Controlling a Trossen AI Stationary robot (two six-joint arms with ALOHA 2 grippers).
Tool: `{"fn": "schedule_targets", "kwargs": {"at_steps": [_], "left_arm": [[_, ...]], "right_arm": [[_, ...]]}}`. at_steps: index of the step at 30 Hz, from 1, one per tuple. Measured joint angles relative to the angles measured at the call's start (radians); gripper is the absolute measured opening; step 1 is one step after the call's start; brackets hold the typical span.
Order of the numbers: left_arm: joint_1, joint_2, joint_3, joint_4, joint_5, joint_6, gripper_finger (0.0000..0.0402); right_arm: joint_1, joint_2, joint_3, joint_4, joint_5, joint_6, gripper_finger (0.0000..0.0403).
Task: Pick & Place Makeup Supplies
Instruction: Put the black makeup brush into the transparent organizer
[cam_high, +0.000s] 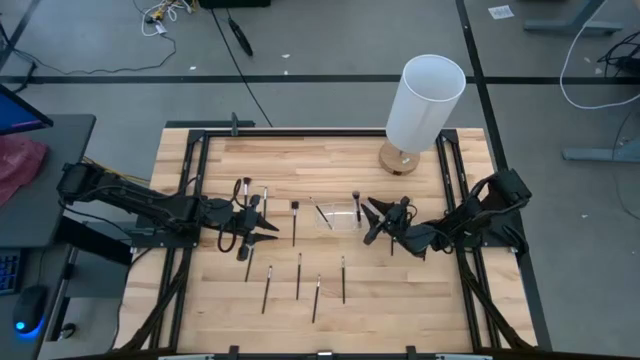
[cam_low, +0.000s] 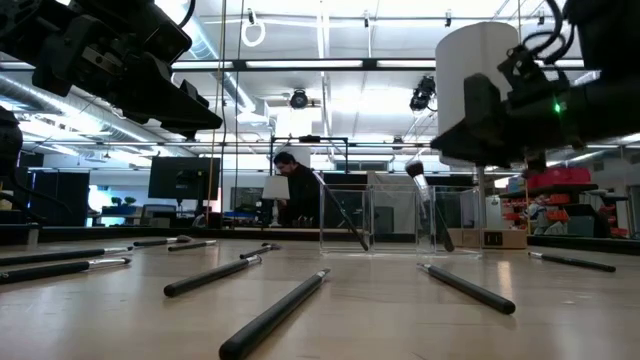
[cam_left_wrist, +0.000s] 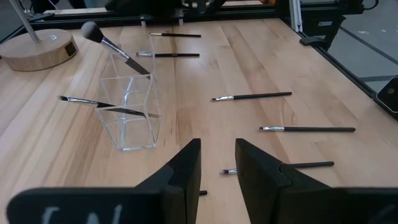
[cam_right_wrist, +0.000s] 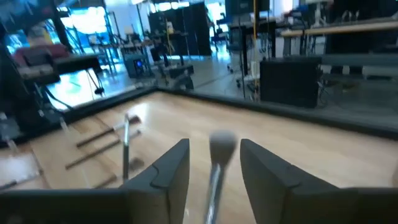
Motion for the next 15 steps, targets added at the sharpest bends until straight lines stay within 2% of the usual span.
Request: {"fn": "schedule_targets", "kwargs": {"at_steps": [4, 9, 12, 15], "left_arm": [[0.000, 0.000, 0.000, 0.000, 0.000, 0.000, 0.0101], [0.000, 0.000, 0.000, 0.000, 0.000, 0.000, 0.0101], [0.000, 0.000, 0.000, 0.000, 0.000, -0.001, 0.0101], [0.000, 0.000, 0.000, 0.000, 0.000, -0.001, 0.0101]], "right_arm": [[0.020, -0.073, 0.001, 0.036, -0.026, -0.118, 0.0145], [0.106, -0.173, 0.027, -0.014, -0.045, -0.227, 0.0135], [0.181, -0.216, 0.090, -0.137, -0.026, -0.295, 0.0129], [0.254, -0.241, 0.198, -0.404, 0.057, -0.294, 0.0125]]}}
